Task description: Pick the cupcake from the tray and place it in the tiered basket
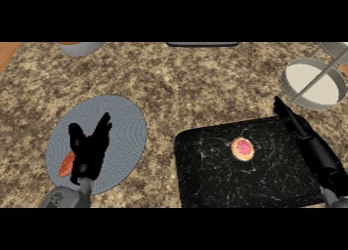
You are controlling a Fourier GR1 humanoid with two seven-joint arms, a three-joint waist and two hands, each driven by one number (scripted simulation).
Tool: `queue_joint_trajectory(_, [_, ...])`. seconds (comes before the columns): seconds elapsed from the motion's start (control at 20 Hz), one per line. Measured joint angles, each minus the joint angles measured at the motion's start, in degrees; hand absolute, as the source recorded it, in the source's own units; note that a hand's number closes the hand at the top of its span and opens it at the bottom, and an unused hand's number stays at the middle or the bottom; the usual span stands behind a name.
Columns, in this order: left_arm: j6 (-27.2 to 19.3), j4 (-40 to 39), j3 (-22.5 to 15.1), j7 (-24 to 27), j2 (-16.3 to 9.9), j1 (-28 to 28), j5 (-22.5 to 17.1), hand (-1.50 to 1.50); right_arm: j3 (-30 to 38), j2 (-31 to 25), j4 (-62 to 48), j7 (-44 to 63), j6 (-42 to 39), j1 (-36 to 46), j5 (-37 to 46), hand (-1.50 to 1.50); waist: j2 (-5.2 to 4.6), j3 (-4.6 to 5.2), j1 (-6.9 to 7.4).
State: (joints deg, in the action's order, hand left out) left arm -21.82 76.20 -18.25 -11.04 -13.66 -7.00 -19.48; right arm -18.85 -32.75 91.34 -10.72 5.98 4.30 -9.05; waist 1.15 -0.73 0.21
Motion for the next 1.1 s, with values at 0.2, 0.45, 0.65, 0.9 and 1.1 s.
queue_joint_trajectory(0.2, [2.01,3.31,-0.07,1.02,-2.92,1.55,0.46,0.00,3.57,8.99,0.02,-3.59,3.13,-4.29,-8.48,1.50,-0.36,0.03,-0.43])
queue_joint_trajectory(0.45, [2.50,2.77,2.86,2.24,-8.49,3.79,1.45,0.00,10.48,23.55,1.43,-12.99,9.15,-8.10,-20.74,-1.50,-0.08,-0.64,-2.40])
queue_joint_trajectory(0.65, [5.56,3.97,3.93,4.10,-11.73,5.88,0.77,0.00,11.74,29.09,-0.66,-19.40,20.97,-13.88,-19.20,-1.50,-0.56,0.28,-1.42])
queue_joint_trajectory(0.9, [7.65,4.14,5.47,4.94,-14.71,5.91,0.48,0.00,7.63,25.99,-3.87,-12.81,33.99,-17.24,-8.86,-1.50,-0.72,1.98,0.89])
queue_joint_trajectory(1.1, [9.20,3.90,6.48,5.43,-16.39,6.46,0.00,0.00,3.34,20.04,-2.34,-3.76,37.36,-18.09,-3.17,-1.50,-0.45,2.58,1.92])
